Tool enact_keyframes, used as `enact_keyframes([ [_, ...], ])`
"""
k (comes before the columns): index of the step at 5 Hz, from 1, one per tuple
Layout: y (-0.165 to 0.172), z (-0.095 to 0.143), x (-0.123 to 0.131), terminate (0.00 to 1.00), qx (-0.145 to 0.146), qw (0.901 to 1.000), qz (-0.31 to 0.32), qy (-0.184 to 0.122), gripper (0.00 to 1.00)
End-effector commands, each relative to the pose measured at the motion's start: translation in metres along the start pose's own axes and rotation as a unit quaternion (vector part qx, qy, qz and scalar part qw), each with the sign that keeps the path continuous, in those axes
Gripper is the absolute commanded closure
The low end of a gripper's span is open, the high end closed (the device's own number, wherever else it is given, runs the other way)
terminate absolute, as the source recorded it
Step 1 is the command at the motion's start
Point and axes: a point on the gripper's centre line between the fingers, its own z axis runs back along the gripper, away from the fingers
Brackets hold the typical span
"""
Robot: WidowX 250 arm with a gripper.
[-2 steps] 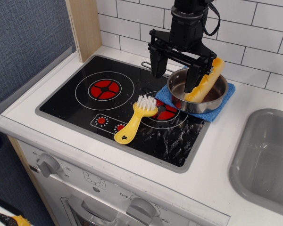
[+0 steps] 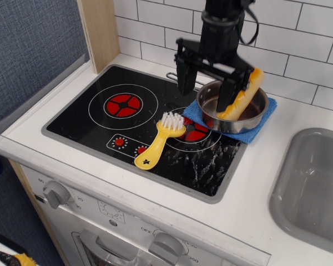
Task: Move the brush to the back left corner of the stove
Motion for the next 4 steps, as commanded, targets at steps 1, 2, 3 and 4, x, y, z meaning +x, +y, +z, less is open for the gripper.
enact_keyframes([
  [1, 0.023, 0.012, -0.042, 0.00, 0.023, 0.9988, 0.040, -0.019, 0.00],
  [2, 0.035, 0.001, -0.051, 0.00, 0.027, 0.9972, 0.065, -0.025, 0.00],
  [3, 0.033, -0.019, -0.046, 0.00, 0.012, 0.9977, 0.067, -0.002, 0.00],
  [4, 0.029, -0.037, -0.042, 0.00, -0.016, 0.9976, 0.064, -0.020, 0.00],
])
